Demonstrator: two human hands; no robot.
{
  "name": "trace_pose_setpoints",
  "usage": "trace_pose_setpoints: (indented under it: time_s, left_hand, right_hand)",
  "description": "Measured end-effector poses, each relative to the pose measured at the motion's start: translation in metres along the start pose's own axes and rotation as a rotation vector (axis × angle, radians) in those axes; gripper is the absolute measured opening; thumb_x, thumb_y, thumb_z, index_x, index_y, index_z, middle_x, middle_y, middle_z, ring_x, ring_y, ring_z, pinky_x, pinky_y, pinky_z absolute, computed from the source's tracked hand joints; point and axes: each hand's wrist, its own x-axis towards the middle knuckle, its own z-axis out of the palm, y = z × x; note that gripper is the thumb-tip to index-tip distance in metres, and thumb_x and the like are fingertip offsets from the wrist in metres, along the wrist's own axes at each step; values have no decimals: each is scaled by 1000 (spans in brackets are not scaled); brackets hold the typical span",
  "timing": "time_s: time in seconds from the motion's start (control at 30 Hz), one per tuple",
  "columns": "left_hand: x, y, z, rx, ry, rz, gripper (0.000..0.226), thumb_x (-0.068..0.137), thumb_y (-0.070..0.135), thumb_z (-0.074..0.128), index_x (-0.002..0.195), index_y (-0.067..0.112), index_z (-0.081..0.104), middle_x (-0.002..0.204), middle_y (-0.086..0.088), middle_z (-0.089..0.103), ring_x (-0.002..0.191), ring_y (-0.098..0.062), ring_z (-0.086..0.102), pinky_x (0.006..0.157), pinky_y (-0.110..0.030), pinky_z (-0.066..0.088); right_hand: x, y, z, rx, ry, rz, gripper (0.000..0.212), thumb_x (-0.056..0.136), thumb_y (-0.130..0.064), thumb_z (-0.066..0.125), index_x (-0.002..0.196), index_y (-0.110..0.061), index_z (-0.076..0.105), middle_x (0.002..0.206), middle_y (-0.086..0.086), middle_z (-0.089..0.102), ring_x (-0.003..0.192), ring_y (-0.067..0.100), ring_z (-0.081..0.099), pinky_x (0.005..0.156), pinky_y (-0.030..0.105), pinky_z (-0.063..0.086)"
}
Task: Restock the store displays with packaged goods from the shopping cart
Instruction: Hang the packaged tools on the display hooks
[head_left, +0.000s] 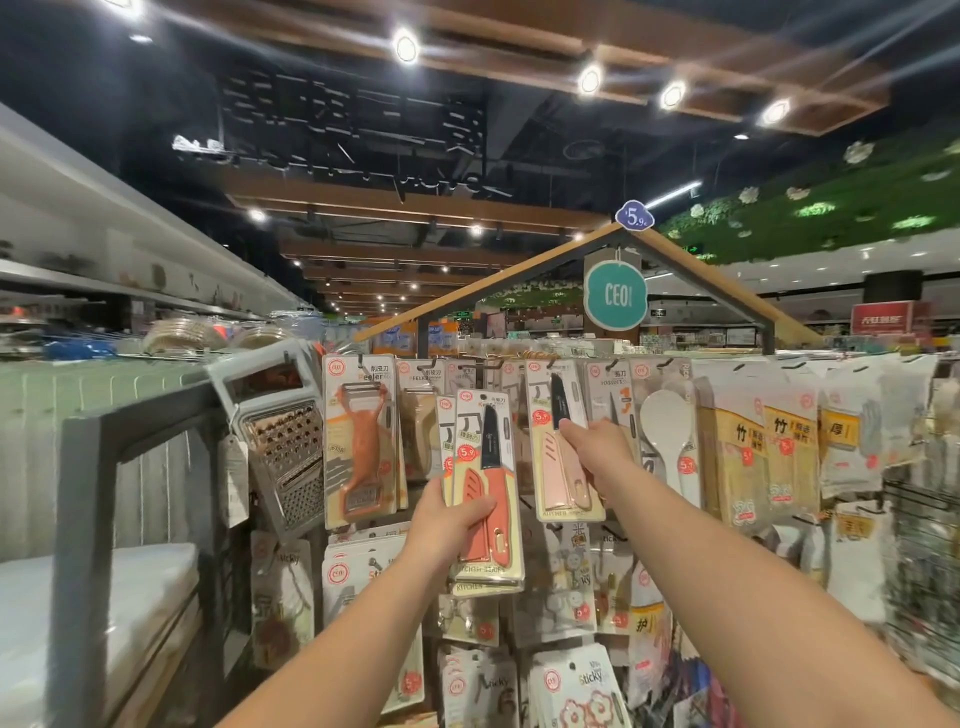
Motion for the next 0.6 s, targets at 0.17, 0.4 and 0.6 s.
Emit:
trace_pose_setpoints:
  time_s: [0.17, 0.4, 0.6]
  left_hand:
    - [-1, 2, -6, -25, 14, 4, 41, 88, 6, 70, 123, 15, 52, 106, -8, 72, 89, -24, 73, 67, -32, 58]
    - [0, -2, -16, -82, 29, 4, 33, 88, 4, 69, 117, 13, 55, 103, -10, 73, 80, -20, 74, 59, -26, 56]
    - [3, -6, -21, -167, 93, 18, 27, 88, 3, 70, 110, 14, 58, 98, -9, 72, 80, -23, 72, 66, -35, 58]
  right_hand:
    - [6, -8, 0, 48, 10, 1, 40, 95, -31, 63, 124, -5, 52, 96, 11, 72, 77, 23, 70, 61, 33, 55]
    - [-7, -13, 15, -37, 47, -138, 48, 97, -36, 56, 136, -8, 51, 134, 8, 57, 119, 26, 55, 97, 39, 44]
    - [-53, 10, 34, -25, -429, -162, 12, 94, -29, 64, 98, -17, 67, 108, 6, 70, 90, 16, 65, 83, 36, 58]
